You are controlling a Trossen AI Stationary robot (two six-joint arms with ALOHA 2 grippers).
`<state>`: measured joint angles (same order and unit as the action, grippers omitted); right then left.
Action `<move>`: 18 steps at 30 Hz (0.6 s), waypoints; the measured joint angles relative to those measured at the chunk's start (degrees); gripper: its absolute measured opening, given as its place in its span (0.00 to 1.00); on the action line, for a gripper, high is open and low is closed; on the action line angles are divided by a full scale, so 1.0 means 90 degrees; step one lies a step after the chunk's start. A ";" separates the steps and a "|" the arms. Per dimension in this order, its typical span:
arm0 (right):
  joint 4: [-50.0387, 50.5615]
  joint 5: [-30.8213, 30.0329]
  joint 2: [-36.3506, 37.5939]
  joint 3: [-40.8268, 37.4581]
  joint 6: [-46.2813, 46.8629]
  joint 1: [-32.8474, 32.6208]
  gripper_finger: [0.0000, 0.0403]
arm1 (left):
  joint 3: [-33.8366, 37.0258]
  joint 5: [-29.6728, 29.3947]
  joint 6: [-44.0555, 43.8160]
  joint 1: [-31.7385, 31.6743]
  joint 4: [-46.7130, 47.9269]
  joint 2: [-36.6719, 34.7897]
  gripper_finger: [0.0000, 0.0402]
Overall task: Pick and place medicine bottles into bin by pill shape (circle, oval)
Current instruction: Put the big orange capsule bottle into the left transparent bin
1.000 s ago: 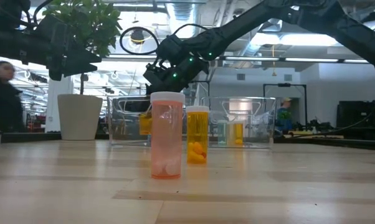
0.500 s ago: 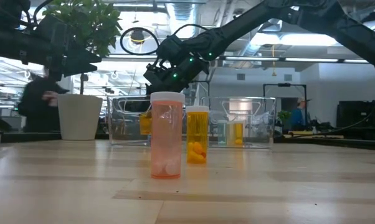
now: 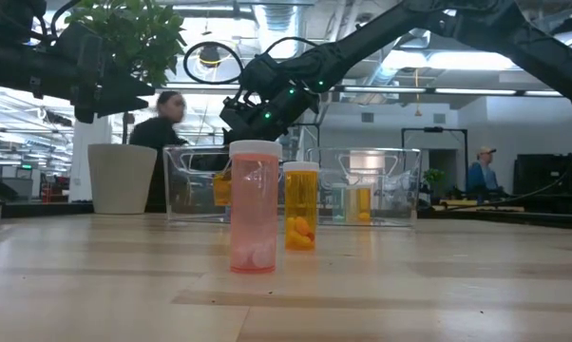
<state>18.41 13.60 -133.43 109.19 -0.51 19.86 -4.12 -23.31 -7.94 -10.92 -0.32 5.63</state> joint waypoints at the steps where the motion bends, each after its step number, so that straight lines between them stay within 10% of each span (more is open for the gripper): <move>1: 0.0000 0.0002 0.0000 0.0000 0.0000 0.0000 0.61 | 0.0000 0.0000 0.0001 0.0000 -0.0002 0.0000 0.60; 18: 0.0030 0.0012 0.0005 0.0000 -0.0186 -0.0038 0.61 | 0.0000 0.0000 0.0000 0.0000 -0.0002 0.0000 0.60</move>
<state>18.69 13.72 -133.38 109.19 -2.18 19.52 -4.12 -23.31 -7.94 -10.92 -0.34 5.63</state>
